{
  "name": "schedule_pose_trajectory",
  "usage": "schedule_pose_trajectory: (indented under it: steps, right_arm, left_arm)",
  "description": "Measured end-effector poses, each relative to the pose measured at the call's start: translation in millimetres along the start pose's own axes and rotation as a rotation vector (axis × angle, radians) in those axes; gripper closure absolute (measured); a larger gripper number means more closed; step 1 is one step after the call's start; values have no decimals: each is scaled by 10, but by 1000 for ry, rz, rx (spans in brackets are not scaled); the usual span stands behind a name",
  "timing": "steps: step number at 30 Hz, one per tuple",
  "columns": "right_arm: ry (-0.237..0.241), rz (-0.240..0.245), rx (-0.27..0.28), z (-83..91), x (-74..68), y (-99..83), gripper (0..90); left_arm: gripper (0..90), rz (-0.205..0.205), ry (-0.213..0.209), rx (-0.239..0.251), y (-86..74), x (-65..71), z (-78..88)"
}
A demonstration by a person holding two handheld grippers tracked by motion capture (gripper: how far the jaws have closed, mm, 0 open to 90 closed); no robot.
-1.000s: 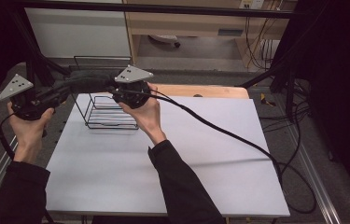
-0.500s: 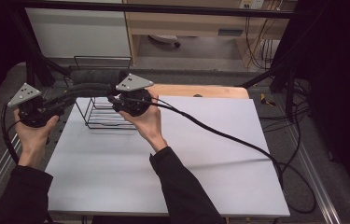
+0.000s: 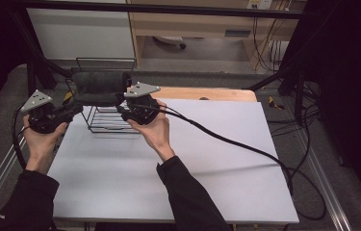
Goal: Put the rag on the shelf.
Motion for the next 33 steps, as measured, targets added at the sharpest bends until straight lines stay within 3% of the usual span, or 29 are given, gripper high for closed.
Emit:
schedule_pose_trajectory:
  steps: [6, 16, 23, 33]
  right_arm:
    - [18, -56, -23, -93, 103, -124, 663]
    - [6, -59, -18, -263, 227, -293, 671]
    - [3, -56, -5, -245, 263, -396, 572]
    - [47, -63, 3, 0, 184, -411, 306]
  left_arm:
    - [727, 4, 8, -27, -57, 9, -98]
    - [732, 11, 12, -84, -193, 52, -283]
    - [698, 21, 19, -108, -266, 50, -327]
    - [480, 13, 20, -144, -359, 74, -200]
Point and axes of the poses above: each handheld gripper's, and its own axes: z roughly backward along the jaws, y roughly out of its top, x roughly to its right, the point moved 2 cm from there along -z, roughly forward along the jaws, and after that the axes turned 12 degrees about y, right-handed, at the moved point
